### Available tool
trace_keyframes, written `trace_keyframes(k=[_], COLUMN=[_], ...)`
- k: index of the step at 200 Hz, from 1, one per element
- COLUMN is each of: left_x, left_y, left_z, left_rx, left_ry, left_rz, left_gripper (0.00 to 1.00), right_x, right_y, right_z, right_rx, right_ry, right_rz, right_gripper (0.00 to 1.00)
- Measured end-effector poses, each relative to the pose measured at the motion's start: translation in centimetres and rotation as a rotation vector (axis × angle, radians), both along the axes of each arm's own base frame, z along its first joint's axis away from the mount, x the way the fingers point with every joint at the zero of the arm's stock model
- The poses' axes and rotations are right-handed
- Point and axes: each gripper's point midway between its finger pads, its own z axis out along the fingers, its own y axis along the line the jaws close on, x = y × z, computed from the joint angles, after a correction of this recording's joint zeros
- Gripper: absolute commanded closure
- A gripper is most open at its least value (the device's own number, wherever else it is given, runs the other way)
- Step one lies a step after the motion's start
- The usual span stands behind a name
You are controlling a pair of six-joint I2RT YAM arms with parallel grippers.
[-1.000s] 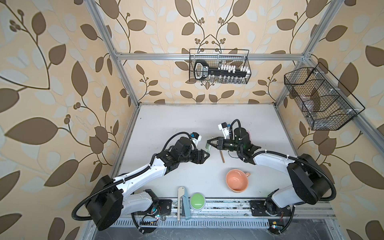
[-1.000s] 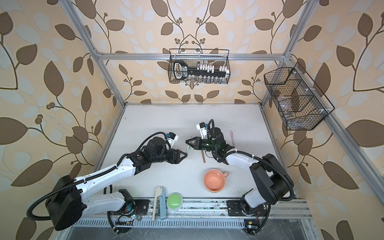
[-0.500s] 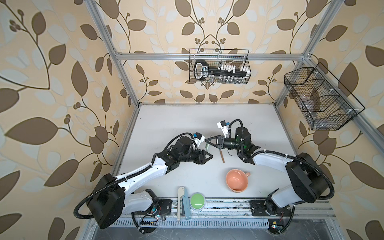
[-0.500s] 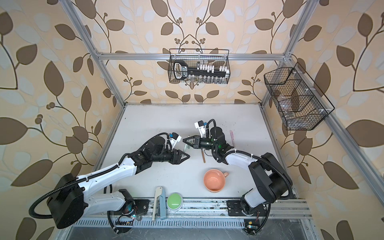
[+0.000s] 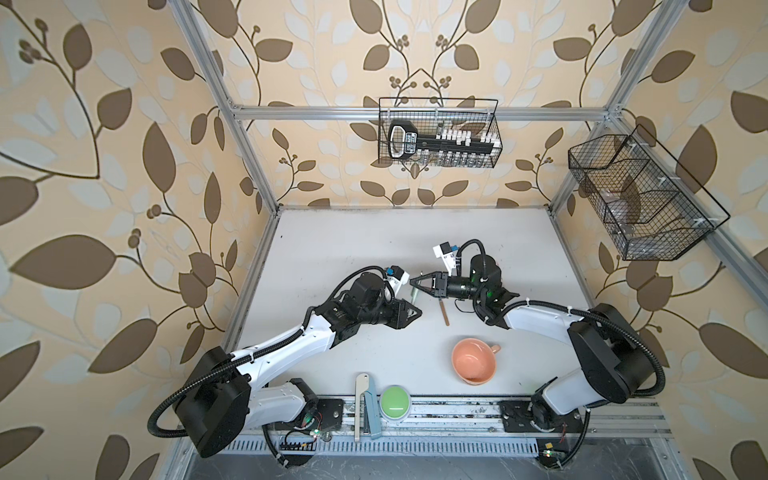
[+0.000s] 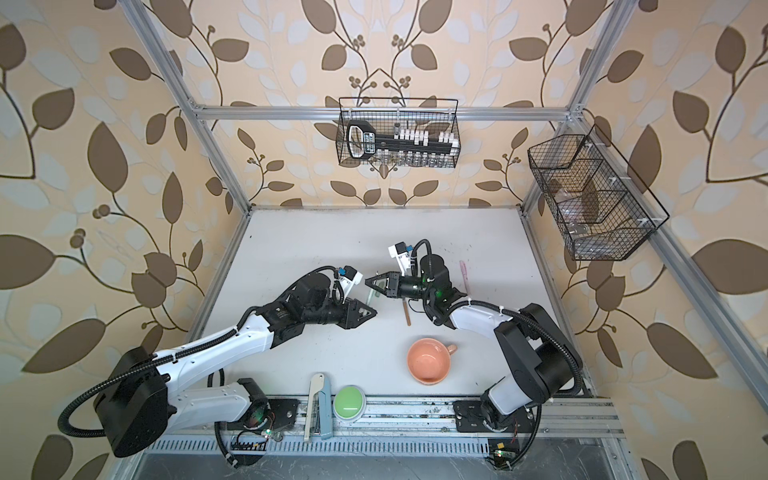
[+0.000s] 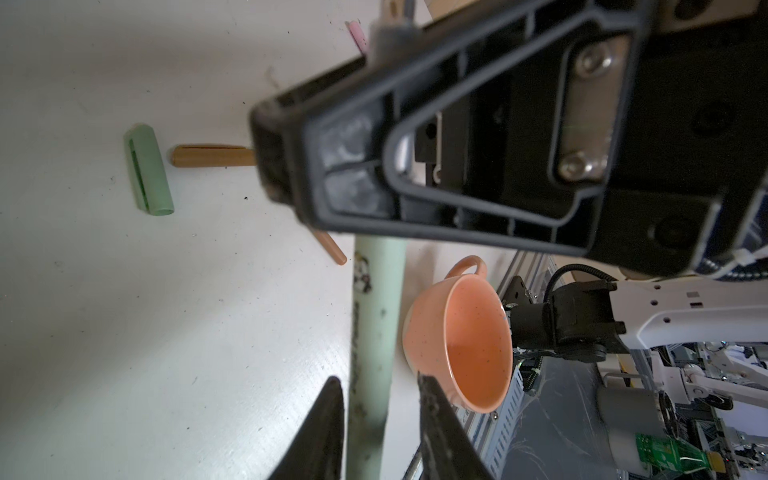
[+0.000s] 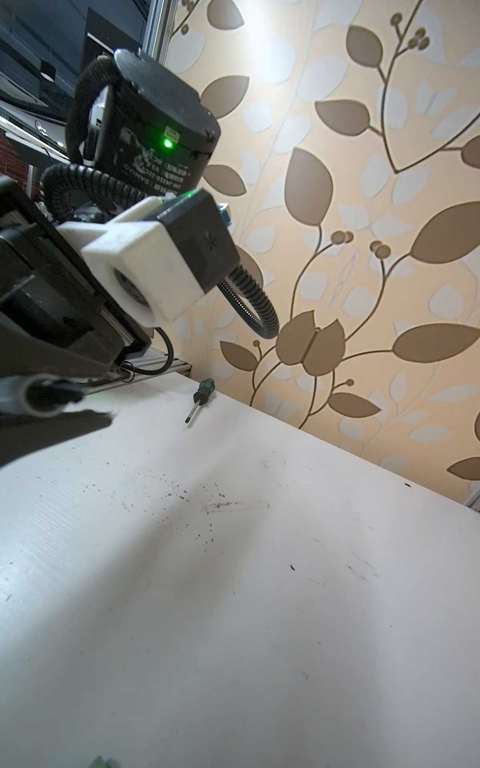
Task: Insert the pens into the pen caps
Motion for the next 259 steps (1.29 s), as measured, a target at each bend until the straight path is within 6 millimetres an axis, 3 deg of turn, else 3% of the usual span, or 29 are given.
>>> trace_keyframes(k=[34,61,84,97,115,130,165,183,211,259], left_x=[0.0,0.1,0.1,0.1,0.2,0.6,1.0,1.0,0.5,-0.2], left_y=[-0.1,-0.3,-0.2,-0.1,0.0,0.4,2.6,3.9,5.5,7.1], left_z=[-0.6,-1.1,-1.6,-1.8,-1.8,-1.9,-2.3,-1.8,-0.3,1.3], left_rx=[0.015,0.031,0.047,0.056,0.069,0.094,0.198,0.234,0.266,0.288], left_ry=[0.005,0.007,0.017,0.020,0.019,0.014,-0.015,-0.049,-0.105,-0.163], left_rz=[-0.010,-0.023,-0.025,-0.026,-0.015,0.008,0.084,0.116,0.148,0.165], left_gripper=[0.76,0.86,0.92,0.96,0.96,0.96,0.96,0.96,0.94,0.94], right_x=[-0.3,-0.6,-0.7,-0.7,-0.4,-0.1,2.0,3.0,3.9,3.5], right_y=[0.2,0.2,0.3,0.4,0.3,0.1,-1.0,-2.0,-3.1,-2.2], right_z=[-0.6,-1.3,-1.9,-2.0,-2.1,-1.7,-0.2,-0.5,-3.3,-12.3], right_rx=[-0.025,-0.052,-0.083,-0.101,-0.137,-0.174,-0.315,-0.412,-0.590,-0.828], right_ry=[-0.002,0.002,0.005,0.006,-0.003,-0.020,-0.065,-0.059,-0.007,0.143], right_rz=[0.012,0.021,0.028,0.031,0.021,0.004,-0.085,-0.140,-0.192,-0.120], right_gripper=[1.00,1.00,0.92,0.83,0.64,0.55,0.53,0.53,0.53,0.55])
